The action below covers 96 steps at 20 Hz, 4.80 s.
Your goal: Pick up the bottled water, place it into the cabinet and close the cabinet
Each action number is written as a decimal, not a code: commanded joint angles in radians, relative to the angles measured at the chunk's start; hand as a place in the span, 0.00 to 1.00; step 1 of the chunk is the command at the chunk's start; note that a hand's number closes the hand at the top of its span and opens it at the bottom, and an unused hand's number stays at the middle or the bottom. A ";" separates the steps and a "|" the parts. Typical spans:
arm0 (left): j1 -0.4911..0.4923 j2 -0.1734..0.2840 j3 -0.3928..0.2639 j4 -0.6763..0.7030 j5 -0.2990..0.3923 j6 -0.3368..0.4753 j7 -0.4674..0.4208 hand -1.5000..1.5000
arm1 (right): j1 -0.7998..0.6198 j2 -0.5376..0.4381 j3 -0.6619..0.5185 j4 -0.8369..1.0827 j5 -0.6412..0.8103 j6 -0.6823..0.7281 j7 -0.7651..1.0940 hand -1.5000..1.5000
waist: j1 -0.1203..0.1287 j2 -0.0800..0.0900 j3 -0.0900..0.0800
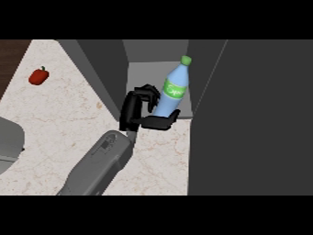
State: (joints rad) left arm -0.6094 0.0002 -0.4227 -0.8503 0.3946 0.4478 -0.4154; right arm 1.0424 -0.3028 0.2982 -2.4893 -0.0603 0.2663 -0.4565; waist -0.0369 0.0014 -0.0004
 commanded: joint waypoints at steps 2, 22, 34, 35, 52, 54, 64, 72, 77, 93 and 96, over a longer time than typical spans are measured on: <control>-0.129 0.000 -0.017 0.142 0.082 0.065 0.017 1.00 | 0.002 -0.018 -0.046 -0.074 -0.124 0.026 0.034 0.00 | -0.013 0.007 0.000; -0.481 0.001 0.033 0.646 -0.002 0.374 0.044 0.00 | 0.032 -0.040 -0.117 -0.083 -0.144 0.104 -0.023 0.00 | -0.046 0.027 0.000; -0.521 0.017 0.232 0.498 0.129 0.208 -0.217 1.00 | 0.051 -0.023 -0.096 -0.053 -0.112 0.133 -0.059 0.00 | -0.028 0.018 -0.004; -0.507 0.021 0.248 0.489 0.143 0.152 -0.259 1.00 | 0.034 -0.029 -0.082 -0.038 -0.090 0.139 -0.053 0.00 | -0.032 0.027 -0.004; -0.262 0.000 -0.017 0.168 0.368 -0.129 -0.205 1.00 | 0.044 -0.008 -0.022 -0.092 -0.031 0.106 0.009 0.00 | -0.006 -0.007 -0.001; -0.221 0.000 -0.046 0.110 0.382 -0.207 -0.191 0.00 | 0.032 0.005 0.011 -0.129 -0.008 0.083 0.038 0.00 | 0.016 -0.005 -0.002; 0.217 0.022 -0.276 -0.298 0.344 -0.124 -0.183 0.00 | 0.119 -0.001 0.079 -0.192 0.054 0.043 0.033 0.00 | 0.057 -0.016 -0.002; 0.550 0.279 -0.282 -0.632 0.349 -0.116 -0.224 0.00 | 0.157 -0.074 0.100 -0.168 0.131 0.067 -0.016 0.00 | 0.071 -0.023 -0.003; 0.650 0.395 -0.261 -0.730 0.368 -0.218 -0.268 0.00 | 0.031 -0.201 0.087 -0.178 0.194 0.159 -0.008 1.00 | 0.089 -0.016 -0.005; 1.011 0.788 -0.090 -0.877 0.456 -0.529 -0.469 0.00 | -0.247 -0.221 0.380 -0.181 0.210 0.129 0.293 1.00 | 0.117 0.001 -0.010; 1.017 0.818 -0.062 -0.912 0.451 -0.541 -0.484 0.00 | -0.305 -0.210 0.428 -0.181 0.179 0.120 0.374 1.00 | 0.130 0.008 -0.011</control>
State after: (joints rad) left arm 0.3730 0.7602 -0.5218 -1.7356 0.8329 -0.0426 -0.8745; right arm 0.7884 -0.5076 0.6148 -2.5056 0.0390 0.3815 -0.2804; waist 0.0814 0.0000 -0.0103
